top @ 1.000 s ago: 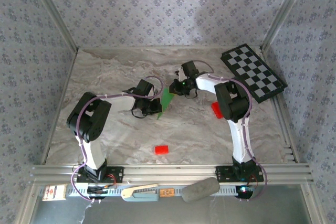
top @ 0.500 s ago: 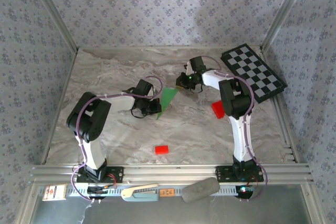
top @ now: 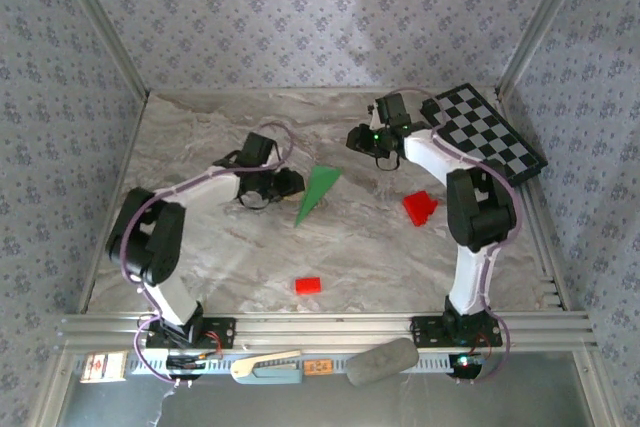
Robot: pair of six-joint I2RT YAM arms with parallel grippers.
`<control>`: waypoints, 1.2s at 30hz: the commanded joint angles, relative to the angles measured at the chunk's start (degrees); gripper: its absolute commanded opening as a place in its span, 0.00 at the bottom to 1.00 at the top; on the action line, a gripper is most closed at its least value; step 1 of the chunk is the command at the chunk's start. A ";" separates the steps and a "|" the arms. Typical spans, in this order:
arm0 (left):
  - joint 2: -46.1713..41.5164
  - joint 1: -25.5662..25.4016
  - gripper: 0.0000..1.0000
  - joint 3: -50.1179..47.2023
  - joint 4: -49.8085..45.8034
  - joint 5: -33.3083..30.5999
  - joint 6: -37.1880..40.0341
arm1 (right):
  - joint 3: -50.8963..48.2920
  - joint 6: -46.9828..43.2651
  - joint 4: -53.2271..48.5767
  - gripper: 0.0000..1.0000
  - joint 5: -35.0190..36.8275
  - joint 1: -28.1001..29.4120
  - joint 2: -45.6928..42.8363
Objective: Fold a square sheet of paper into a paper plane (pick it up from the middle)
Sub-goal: Fold the wing for the fifth time at the center of the table, then turn over a paper plane at the center of the table.
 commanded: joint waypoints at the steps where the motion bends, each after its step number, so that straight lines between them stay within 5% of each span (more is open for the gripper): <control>1: -5.60 3.19 0.36 0.81 -2.80 -0.64 -0.02 | -1.17 0.50 -7.58 0.43 4.60 2.54 -2.18; 11: -14.61 14.18 0.72 -3.91 -7.59 -8.66 4.60 | 5.75 9.65 -21.60 0.61 15.31 13.04 1.03; 20: -19.73 18.56 0.97 -8.14 -8.84 -15.11 9.54 | 12.40 22.05 -25.62 0.69 23.74 20.48 8.28; 36: -22.25 20.59 1.00 -10.04 -8.53 -15.07 10.66 | 20.66 30.60 -32.59 0.61 27.25 23.13 15.60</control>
